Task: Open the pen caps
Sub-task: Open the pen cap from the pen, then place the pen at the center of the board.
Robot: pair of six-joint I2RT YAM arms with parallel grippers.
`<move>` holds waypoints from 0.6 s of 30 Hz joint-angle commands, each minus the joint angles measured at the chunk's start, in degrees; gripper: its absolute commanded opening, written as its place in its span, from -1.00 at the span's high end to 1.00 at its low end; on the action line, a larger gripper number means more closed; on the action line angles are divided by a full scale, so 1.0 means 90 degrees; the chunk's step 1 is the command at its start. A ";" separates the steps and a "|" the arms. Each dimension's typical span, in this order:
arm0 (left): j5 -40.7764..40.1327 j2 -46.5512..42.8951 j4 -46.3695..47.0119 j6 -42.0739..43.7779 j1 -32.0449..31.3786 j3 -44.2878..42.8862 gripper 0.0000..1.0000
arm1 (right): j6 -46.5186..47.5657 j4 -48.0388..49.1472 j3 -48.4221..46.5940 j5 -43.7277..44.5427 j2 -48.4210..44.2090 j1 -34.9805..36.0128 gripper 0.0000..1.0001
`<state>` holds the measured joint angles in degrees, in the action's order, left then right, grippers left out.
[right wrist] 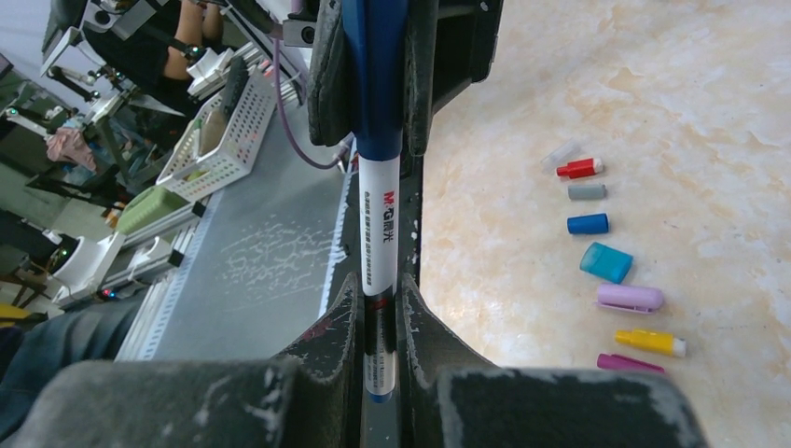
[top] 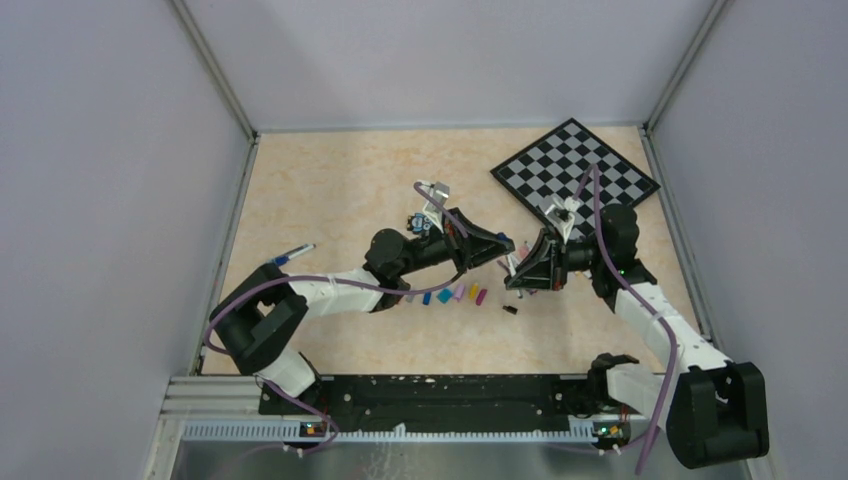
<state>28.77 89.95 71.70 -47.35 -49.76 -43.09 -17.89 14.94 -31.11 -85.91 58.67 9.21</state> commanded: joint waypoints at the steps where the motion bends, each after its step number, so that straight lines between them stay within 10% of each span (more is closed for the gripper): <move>1: 0.0106 -0.0093 0.0655 0.0017 0.0026 -0.0301 1.00 | 0.0236 0.0040 -0.0169 -0.0174 0.0120 0.0073 1.00; 18: -0.1006 -0.1592 -0.0052 0.0511 0.1536 -0.1286 1.00 | 0.0637 -0.0170 -0.0032 -0.0330 0.0293 0.0004 1.00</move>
<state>22.33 78.85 68.18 -43.94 -35.75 -54.61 -15.51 13.30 -31.03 -87.55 62.06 9.72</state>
